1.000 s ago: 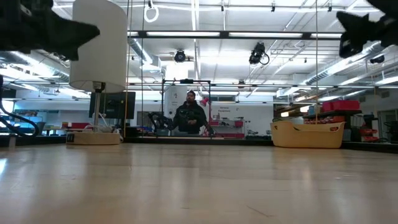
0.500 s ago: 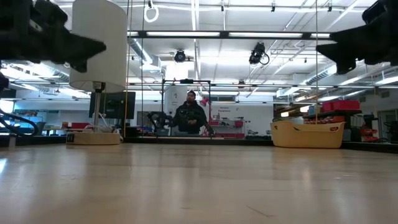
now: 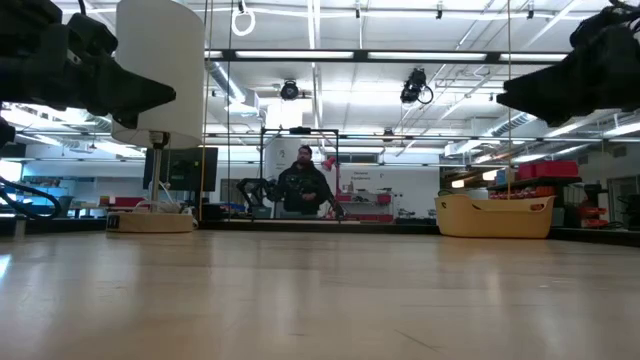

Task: Pick & Place USB Port
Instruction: Return to Home Position

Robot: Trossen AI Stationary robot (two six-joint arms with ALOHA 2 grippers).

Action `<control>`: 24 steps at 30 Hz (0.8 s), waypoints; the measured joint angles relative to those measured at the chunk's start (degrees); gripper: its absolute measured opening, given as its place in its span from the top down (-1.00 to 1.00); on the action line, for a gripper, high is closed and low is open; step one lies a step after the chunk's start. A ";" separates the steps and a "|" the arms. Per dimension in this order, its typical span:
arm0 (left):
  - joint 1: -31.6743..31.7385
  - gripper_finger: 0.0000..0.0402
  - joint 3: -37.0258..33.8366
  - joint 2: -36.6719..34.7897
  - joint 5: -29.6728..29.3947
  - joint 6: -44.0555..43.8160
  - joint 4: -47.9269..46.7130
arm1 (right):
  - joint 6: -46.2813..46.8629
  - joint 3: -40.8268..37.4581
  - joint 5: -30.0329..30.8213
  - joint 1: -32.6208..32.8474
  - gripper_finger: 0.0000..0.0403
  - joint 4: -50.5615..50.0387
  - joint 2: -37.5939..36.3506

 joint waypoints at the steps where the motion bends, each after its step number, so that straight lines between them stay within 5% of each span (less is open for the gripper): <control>1: -0.02 0.73 0.00 0.00 -0.04 -0.06 0.03 | -1.15 0.00 3.01 -0.31 -0.06 0.22 0.00; 8: -0.02 0.73 0.00 0.00 0.46 -0.48 0.04 | -3.47 0.00 2.76 -6.70 -0.06 0.01 -0.67; 19: -0.02 0.73 0.00 0.00 0.52 -0.50 0.07 | 4.79 0.00 -28.69 -20.21 -0.06 -2.21 -0.63; 24: -0.02 0.72 0.00 0.00 0.53 -0.48 0.07 | 6.25 -0.01 -31.87 -21.10 -0.06 -2.91 -0.08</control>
